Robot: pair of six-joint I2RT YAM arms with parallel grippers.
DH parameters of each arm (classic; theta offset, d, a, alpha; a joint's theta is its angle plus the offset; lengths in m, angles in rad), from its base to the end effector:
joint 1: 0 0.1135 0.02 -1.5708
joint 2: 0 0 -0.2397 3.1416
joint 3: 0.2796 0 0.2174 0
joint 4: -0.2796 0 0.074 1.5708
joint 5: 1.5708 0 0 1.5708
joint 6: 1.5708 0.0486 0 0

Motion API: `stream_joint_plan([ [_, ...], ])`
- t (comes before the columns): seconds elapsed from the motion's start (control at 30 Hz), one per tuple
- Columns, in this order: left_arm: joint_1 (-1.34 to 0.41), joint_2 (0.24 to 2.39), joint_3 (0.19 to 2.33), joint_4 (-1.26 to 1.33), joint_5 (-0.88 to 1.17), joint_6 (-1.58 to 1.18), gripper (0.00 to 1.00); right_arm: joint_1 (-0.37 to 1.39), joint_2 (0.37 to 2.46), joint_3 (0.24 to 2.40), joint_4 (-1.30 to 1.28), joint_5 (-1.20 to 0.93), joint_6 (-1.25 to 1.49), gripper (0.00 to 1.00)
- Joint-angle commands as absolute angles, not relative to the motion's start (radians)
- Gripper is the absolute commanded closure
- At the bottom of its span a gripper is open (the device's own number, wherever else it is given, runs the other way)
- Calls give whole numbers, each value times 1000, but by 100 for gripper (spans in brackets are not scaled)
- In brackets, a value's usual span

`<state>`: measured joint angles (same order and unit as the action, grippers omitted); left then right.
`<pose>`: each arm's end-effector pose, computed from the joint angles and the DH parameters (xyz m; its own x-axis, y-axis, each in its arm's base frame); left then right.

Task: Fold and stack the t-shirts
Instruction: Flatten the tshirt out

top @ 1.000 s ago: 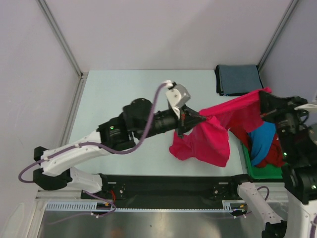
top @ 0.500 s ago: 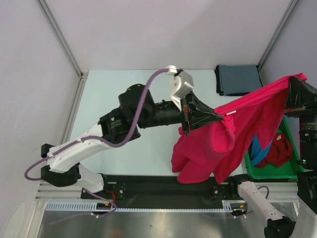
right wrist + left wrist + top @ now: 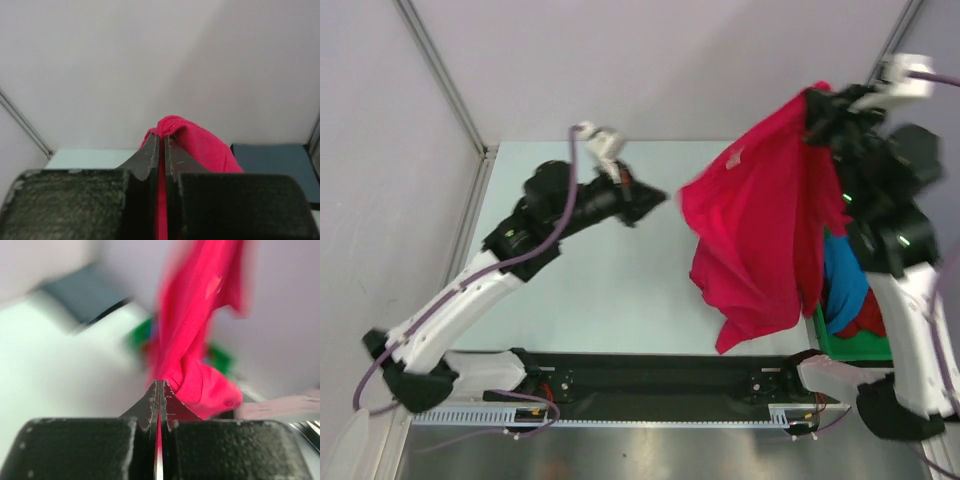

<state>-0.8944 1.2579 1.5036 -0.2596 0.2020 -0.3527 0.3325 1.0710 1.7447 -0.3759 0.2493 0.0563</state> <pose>0.1526 -0.2057 0.4489 -0.3154 -0.1476 -0.9374 0.8318 0.4324 -0.3480 0.1426 0.0366 0.5367 0.2717 0.1515 -0.9504 -0.1088 0.9860 0.1261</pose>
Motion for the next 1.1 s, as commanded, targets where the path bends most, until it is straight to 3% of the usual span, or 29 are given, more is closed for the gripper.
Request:
stream_joint_plan([
  [0.0, -656, 1037, 1249, -428, 182, -482, 100, 325, 1241, 1691, -137, 128, 152, 100],
  [0.13, -297, 931, 1031, -486, 216, -497, 100, 487, 1562, 1686, 32, 69, 163, 100],
  [0.27, -126, 931, 962, -555, 207, -480, 100, 557, 1882, 1842, 74, -36, 256, 100],
  [0.33, -115, 928, 965, -551, 196, -463, 98, 575, 2010, 1998, 17, -43, 288, 94],
  [0.43, -115, 928, 973, -528, 221, -454, 63, 606, 2166, 2144, -92, -43, 317, 79],
  [0.47, -115, 930, 968, -517, 232, -460, 44, 607, 2212, 2169, -156, -57, 322, 69],
  [0.5, -115, 933, 951, -497, 244, -468, 38, 606, 2221, 2184, -188, -51, 321, 49],
  [0.53, -115, 939, 933, -436, 315, -477, 29, 603, 2227, 2193, -222, -31, 322, 39],
  [0.6, -117, 962, 882, -373, 403, -508, 28, 569, 2223, 2194, -334, -6, 331, 24],
  [0.7, -184, 1089, 827, -264, 492, -554, 35, 497, 2136, 2105, -460, -20, 357, 19],
  [0.8, -308, 1229, 825, -163, 439, -558, 48, 439, 1955, 1846, -480, -12, 386, 20],
  [0.93, -431, 1417, 886, -68, 399, -595, 57, 402, 1690, 1449, -440, -5, 413, 24],
  [1.07, -497, 1682, 1047, -52, 338, -569, 56, 406, 1469, 1143, -451, -12, 451, 33],
])
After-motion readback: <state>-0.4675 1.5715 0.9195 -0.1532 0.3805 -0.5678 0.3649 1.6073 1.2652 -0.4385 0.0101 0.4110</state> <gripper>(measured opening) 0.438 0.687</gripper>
